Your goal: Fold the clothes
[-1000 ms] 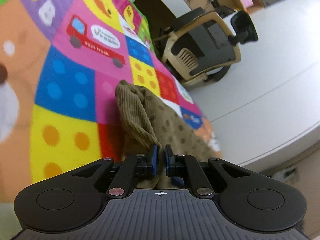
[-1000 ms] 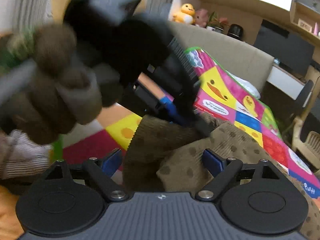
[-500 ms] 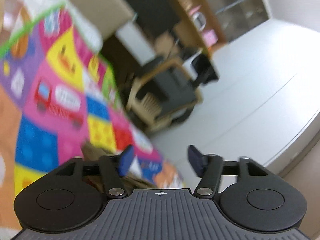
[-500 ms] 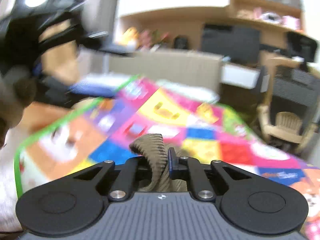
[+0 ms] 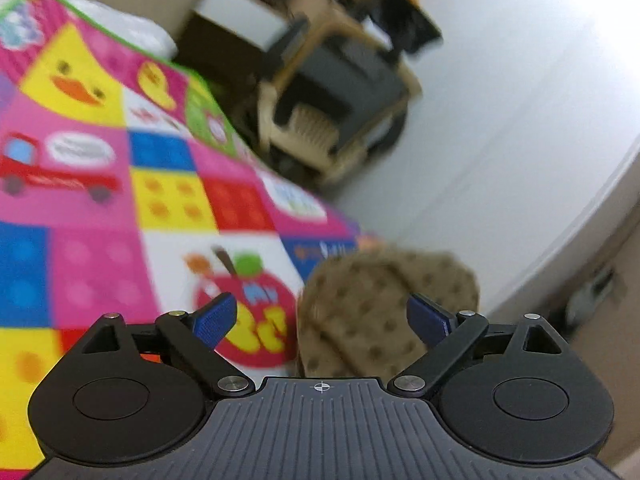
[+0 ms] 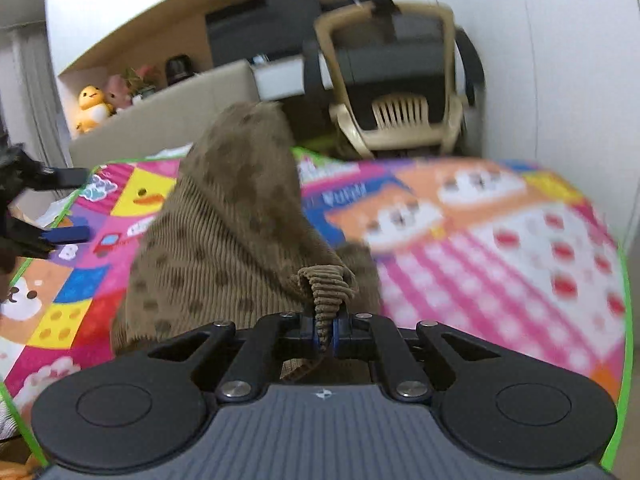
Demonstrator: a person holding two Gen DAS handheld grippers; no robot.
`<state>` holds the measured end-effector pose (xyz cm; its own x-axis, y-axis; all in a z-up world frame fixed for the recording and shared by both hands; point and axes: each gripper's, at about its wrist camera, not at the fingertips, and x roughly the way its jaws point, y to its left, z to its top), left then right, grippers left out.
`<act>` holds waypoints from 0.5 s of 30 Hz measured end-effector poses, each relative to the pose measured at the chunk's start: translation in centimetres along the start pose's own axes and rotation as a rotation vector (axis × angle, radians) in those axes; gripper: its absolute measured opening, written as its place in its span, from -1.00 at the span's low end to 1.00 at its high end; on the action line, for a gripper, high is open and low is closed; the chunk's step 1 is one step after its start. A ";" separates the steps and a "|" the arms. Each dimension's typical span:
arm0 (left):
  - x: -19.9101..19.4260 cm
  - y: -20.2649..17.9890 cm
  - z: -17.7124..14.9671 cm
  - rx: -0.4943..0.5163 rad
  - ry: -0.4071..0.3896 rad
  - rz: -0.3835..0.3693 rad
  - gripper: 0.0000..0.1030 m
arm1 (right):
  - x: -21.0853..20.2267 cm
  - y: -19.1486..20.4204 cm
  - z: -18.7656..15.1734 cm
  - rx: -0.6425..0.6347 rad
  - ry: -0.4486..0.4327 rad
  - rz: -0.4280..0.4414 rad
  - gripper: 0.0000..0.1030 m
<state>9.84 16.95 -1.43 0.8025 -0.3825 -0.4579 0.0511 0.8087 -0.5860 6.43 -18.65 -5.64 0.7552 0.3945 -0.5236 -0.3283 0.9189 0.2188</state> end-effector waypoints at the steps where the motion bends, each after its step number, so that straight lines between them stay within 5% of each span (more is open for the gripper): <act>1: 1.1 -0.8 -0.4 0.035 0.000 0.001 0.85 | 0.0 -0.3 -0.4 -0.001 0.013 0.003 -0.89; 6: 5.2 -5.5 -2.1 0.282 -0.057 0.007 0.85 | -0.8 -1.0 -1.3 -0.056 0.058 0.029 -0.88; 8: 6.7 -7.6 -3.1 0.387 -0.014 0.014 0.72 | -2.2 -1.2 -0.9 -0.100 0.033 0.049 -0.83; 12: 8.9 -10.0 -5.2 0.554 0.036 0.083 0.81 | -5.7 -1.7 1.4 -0.163 -0.110 0.065 0.15; 15: 9.7 -9.8 -5.7 0.566 0.044 0.111 0.82 | -6.7 -1.4 3.9 -0.203 -0.232 0.081 0.24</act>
<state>13.75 2.77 -4.01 0.7964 -0.2900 -0.5307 0.2876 0.9536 -0.0893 4.08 -22.55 0.78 0.8236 0.4786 -0.3045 -0.4813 0.8736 0.0713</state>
